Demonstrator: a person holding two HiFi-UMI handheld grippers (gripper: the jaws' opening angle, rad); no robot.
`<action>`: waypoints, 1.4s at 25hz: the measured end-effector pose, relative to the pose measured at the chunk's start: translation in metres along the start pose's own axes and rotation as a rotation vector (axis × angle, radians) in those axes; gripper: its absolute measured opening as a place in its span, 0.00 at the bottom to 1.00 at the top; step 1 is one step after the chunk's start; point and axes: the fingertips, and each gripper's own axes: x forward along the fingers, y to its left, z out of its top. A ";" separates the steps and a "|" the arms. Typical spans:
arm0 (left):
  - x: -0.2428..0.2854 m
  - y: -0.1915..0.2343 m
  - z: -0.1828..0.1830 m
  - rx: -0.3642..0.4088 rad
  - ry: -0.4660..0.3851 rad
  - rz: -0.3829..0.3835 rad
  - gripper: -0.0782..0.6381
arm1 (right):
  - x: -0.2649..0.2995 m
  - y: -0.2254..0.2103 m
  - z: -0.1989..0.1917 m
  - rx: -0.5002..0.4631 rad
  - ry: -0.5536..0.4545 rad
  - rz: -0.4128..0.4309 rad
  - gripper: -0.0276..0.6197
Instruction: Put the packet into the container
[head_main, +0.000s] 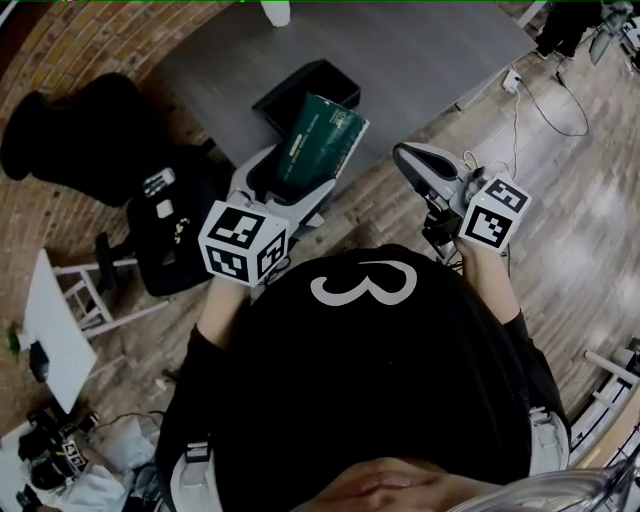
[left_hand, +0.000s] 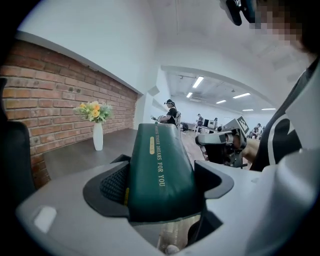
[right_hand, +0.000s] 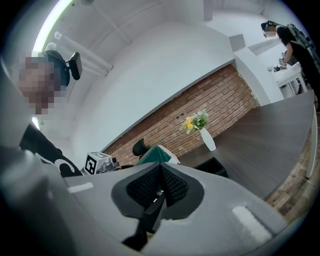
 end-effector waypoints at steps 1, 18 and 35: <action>0.003 0.003 0.002 0.016 0.004 0.007 0.70 | -0.001 -0.003 0.000 0.002 0.003 -0.002 0.04; 0.054 0.081 0.010 0.106 0.084 0.038 0.70 | 0.041 -0.071 0.012 0.061 0.046 0.000 0.05; 0.124 0.140 -0.002 0.174 0.209 -0.060 0.70 | 0.081 -0.147 0.027 0.124 0.115 -0.017 0.04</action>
